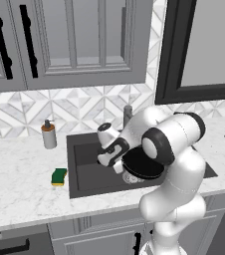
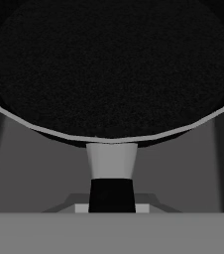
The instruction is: Pick the pan and sponge and place them into the sink. Then turn on the water.
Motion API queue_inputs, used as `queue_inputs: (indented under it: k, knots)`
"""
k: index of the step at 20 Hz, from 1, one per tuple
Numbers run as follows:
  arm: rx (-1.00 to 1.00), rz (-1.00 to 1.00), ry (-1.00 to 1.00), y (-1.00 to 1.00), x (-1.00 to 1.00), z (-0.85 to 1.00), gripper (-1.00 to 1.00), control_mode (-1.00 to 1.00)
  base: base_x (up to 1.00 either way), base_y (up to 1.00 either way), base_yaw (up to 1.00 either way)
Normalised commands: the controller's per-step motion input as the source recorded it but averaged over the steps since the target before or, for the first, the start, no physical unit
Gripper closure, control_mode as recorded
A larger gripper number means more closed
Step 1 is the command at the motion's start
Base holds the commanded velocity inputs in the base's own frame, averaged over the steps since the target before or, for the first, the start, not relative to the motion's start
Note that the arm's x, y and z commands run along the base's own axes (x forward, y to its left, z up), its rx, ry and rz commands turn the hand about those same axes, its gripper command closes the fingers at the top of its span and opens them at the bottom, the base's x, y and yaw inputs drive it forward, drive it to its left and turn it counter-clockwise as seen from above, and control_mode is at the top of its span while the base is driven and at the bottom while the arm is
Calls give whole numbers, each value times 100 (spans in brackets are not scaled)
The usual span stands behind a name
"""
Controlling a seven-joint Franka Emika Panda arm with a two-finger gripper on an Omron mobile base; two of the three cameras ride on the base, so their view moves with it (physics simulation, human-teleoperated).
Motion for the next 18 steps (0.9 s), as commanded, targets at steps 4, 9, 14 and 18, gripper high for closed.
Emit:
queue_inputs:
  k: [4, 9, 14, 18]
  knots:
    - [0, 0, 0, 0, 25, -34, 100, -100, 0, 0, 0]
    - [0, 0, 0, 0, 26, -38, 100, -100, 0, 0, 0]
    - [0, -1, 0, 5, 28, -40, 100, -100, 0, 0, 0]
    - [0, -4, -4, 22, 21, -45, 100, -100, 0, 0, 0]
